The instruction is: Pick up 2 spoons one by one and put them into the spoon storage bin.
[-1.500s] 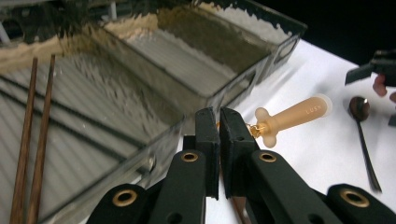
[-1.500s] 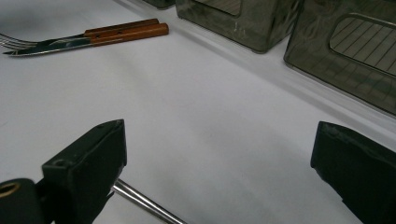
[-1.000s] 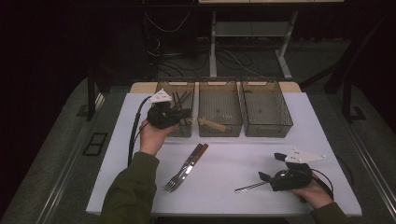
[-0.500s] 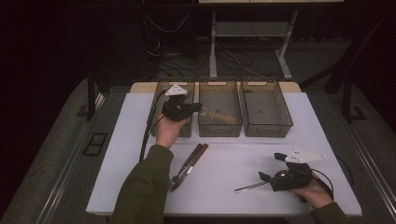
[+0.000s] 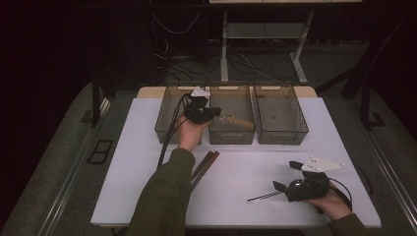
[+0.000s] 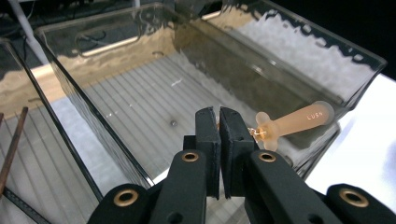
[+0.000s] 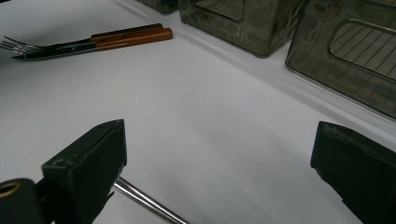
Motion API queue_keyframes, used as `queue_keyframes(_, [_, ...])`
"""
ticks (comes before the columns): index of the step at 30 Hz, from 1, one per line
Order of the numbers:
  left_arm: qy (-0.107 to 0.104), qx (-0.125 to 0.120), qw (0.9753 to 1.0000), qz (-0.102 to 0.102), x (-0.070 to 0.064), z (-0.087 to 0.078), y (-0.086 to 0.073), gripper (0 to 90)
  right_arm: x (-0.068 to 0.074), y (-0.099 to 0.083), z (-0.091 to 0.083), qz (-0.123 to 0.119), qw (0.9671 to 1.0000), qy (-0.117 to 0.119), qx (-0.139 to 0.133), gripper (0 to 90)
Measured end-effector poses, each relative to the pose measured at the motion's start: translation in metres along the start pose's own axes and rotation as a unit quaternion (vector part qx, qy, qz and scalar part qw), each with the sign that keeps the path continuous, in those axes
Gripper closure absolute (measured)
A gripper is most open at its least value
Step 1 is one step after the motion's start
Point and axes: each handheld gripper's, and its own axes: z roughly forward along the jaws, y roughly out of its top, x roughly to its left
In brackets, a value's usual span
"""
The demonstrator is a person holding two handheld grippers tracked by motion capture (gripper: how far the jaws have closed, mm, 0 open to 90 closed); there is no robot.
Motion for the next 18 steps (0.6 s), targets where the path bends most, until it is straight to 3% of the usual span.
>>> queue_keyframes(10, [0.019,0.056,0.9981,0.017,0.0,0.013,-0.007,86.4,-0.001,0.0,-0.002,-0.001,1.0,0.0,-0.004,3.7])
queue_keyframes(12, [0.012,0.051,0.9985,0.012,-0.002,0.015,-0.008,85.0,-0.001,0.0,-0.003,-0.001,1.0,-0.001,-0.004,3.7])
queue_keyframes(18, [0.011,0.051,0.9983,0.025,-0.005,0.017,-0.009,75.3,-0.001,0.0,-0.003,-0.001,1.0,0.0,-0.003,3.7])
